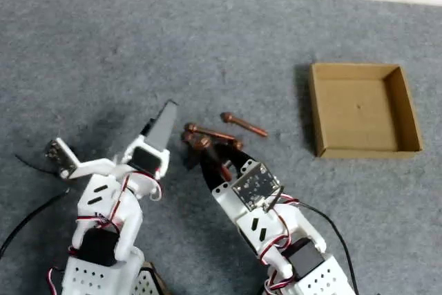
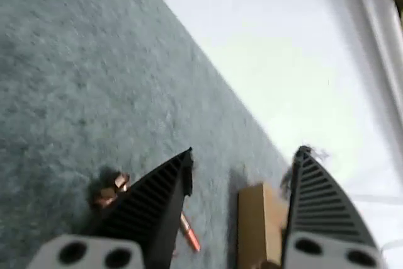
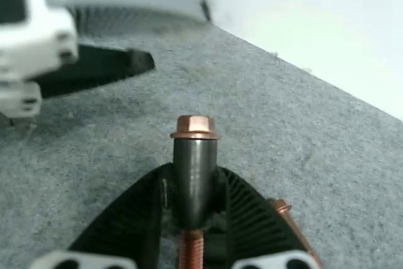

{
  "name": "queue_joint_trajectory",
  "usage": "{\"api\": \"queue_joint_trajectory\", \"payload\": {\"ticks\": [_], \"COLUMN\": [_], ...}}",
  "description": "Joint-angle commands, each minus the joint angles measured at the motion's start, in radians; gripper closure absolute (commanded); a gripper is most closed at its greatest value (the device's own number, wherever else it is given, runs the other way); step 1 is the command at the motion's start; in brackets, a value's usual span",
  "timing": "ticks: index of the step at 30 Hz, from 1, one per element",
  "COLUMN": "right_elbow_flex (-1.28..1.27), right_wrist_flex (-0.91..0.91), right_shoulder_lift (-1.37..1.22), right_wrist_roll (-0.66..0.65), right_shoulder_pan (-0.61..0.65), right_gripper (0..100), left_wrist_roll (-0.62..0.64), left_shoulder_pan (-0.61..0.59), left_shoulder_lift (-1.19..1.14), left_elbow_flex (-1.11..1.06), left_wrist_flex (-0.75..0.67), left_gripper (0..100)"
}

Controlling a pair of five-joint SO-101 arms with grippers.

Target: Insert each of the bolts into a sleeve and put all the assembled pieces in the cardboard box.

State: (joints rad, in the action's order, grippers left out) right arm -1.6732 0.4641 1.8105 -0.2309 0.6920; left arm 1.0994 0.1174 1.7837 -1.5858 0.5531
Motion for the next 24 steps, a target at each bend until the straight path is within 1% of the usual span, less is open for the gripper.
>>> {"api": "queue_joint_trajectory", "payload": {"ticks": [1,3,4,6,8,11,13,16,19,21,24], "right_elbow_flex": [-0.119,-0.119,-0.119,-0.119,-0.120,-0.120,-0.120,-0.120,-0.119,-0.119,-0.122], "right_wrist_flex": [-0.008,-0.010,-0.010,-0.022,-0.081,-0.133,-0.160,-0.183,-0.189,-0.197,-0.288], "right_shoulder_lift": [0.025,0.025,0.025,0.025,0.022,0.025,0.025,0.018,0.016,0.016,0.016], "right_wrist_roll": [-0.008,-0.006,-0.006,-0.005,-0.003,0.000,0.000,0.006,0.124,0.215,0.319], "right_shoulder_pan": [-0.013,-0.015,-0.015,-0.018,-0.054,-0.157,-0.214,-0.254,-0.300,-0.371,-0.495], "right_gripper": [99.5,99.5,99.5,99.5,99.5,99.5,99.5,99.5,99.5,99.5,99.5], "left_wrist_roll": [0.035,0.017,-0.012,-0.077,-0.138,-0.212,-0.233,-0.235,-0.235,-0.235,-0.235], "left_shoulder_pan": [-0.018,0.001,0.013,0.041,0.056,0.051,0.051,0.051,0.051,0.051,0.051], "left_shoulder_lift": [0.007,0.004,0.004,0.002,0.007,0.007,0.007,-0.001,-0.001,-0.001,-0.001], "left_elbow_flex": [0.045,0.045,0.045,0.039,0.008,-0.054,-0.099,-0.113,-0.113,-0.113,-0.113], "left_wrist_flex": [-0.011,-0.011,-0.011,-0.011,-0.023,-0.130,-0.209,-0.232,-0.230,-0.230,-0.230], "left_gripper": [76,76,76,80,87,100,98,99,99,99,99]}}
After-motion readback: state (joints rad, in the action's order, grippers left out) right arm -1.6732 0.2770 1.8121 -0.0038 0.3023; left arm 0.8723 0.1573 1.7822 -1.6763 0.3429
